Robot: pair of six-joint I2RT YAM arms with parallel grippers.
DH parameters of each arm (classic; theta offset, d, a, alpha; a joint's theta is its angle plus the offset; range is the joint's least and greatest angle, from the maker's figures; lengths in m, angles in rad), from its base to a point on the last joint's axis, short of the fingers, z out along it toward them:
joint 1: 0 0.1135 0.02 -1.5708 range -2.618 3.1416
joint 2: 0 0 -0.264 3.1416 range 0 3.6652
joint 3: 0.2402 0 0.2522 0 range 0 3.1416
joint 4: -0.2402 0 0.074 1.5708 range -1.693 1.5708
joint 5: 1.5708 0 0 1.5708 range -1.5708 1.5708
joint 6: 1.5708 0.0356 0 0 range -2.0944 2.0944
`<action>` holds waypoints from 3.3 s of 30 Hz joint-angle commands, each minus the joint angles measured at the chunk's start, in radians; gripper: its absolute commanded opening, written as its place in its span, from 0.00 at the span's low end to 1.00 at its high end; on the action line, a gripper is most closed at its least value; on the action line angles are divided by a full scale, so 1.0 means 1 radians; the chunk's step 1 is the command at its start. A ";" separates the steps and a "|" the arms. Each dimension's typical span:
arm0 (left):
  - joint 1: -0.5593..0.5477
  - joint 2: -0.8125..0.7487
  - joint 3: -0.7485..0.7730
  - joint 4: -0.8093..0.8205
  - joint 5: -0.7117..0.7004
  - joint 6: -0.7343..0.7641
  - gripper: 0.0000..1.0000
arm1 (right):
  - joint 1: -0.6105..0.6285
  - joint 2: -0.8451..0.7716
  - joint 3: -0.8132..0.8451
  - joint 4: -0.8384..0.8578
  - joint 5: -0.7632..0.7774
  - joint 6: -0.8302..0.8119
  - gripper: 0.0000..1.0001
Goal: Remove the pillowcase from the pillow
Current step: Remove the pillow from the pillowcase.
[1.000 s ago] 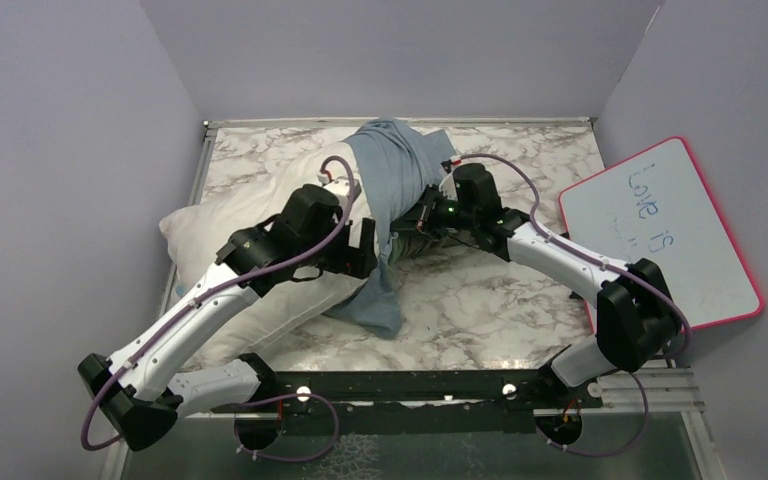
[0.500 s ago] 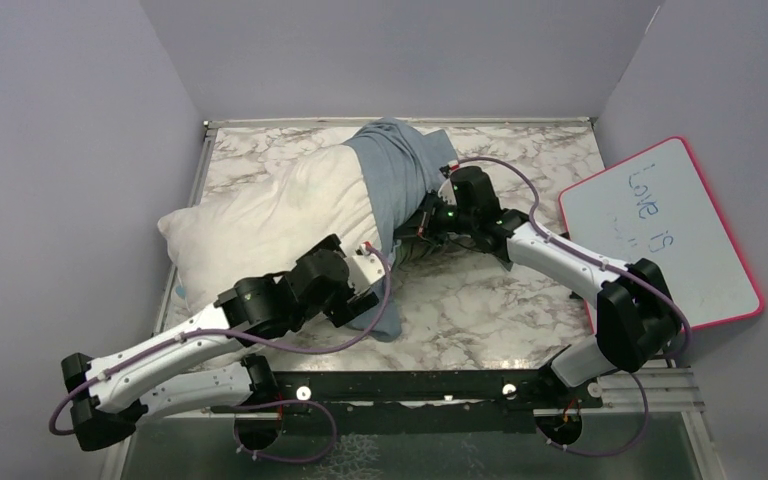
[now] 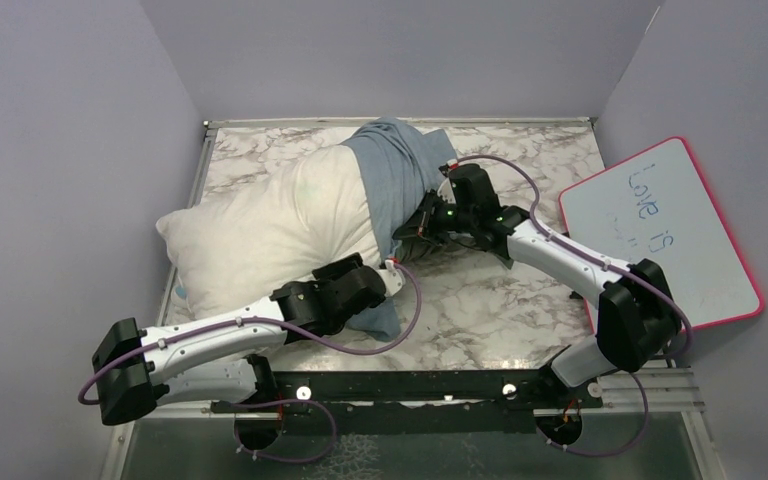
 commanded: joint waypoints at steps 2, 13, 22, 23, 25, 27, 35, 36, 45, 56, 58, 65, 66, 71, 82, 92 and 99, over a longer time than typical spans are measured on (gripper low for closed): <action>0.007 -0.015 -0.098 -0.029 -0.171 -0.051 0.25 | -0.002 -0.048 0.064 -0.015 0.072 -0.027 0.08; 0.008 -0.203 -0.038 -0.034 -0.296 -0.073 0.00 | -0.166 -0.149 0.152 -0.367 0.474 -0.253 0.00; 0.008 -0.257 0.032 -0.076 -0.266 -0.102 0.00 | -0.375 -0.200 0.088 -0.293 -0.037 -0.440 0.10; 0.008 -0.237 0.050 -0.073 -0.248 -0.108 0.00 | -0.374 -0.208 0.080 -0.278 -0.120 -0.442 0.21; 0.008 -0.211 0.092 -0.071 -0.223 -0.130 0.00 | -0.371 -0.241 0.060 -0.261 -0.210 -0.443 0.41; 0.008 -0.193 0.127 -0.067 -0.203 -0.153 0.00 | -0.362 -0.291 0.039 -0.257 -0.254 -0.443 0.57; 0.008 -0.155 0.209 -0.016 -0.143 -0.201 0.00 | -0.097 -0.406 -0.133 -0.208 -0.164 -0.378 0.87; 0.008 -0.151 0.219 -0.016 -0.133 -0.206 0.00 | -0.042 -0.399 -0.152 -0.191 -0.135 -0.356 0.87; 0.008 -0.170 0.320 -0.024 -0.050 -0.234 0.00 | 0.074 -0.222 -0.206 0.100 0.173 -0.281 0.91; 0.008 -0.256 0.363 -0.062 -0.069 -0.285 0.00 | 0.074 -0.144 -0.076 0.012 0.620 -0.241 0.17; 0.008 -0.268 0.366 -0.079 -0.096 -0.285 0.00 | 0.069 -0.165 -0.073 -0.044 0.732 -0.286 0.10; 0.008 -0.281 0.380 -0.103 -0.150 -0.255 0.00 | 0.044 -0.243 -0.047 -0.122 0.941 -0.430 0.10; 0.009 -0.286 0.379 -0.104 -0.150 -0.252 0.00 | 0.039 -0.248 -0.040 -0.137 0.930 -0.436 0.11; 0.008 -0.308 0.362 -0.121 -0.126 -0.256 0.00 | 0.028 -0.266 -0.017 -0.248 0.750 -0.446 0.15; 0.008 -0.284 0.330 -0.120 -0.031 -0.255 0.00 | 0.027 -0.472 0.060 -0.414 0.504 -0.479 0.79; 0.008 -0.302 0.318 -0.119 0.011 -0.271 0.00 | -0.030 -0.489 0.069 -0.481 0.578 -0.258 0.93; 0.008 -0.311 0.315 -0.122 0.077 -0.246 0.00 | -0.149 -0.419 -0.010 -0.425 0.505 -0.250 0.55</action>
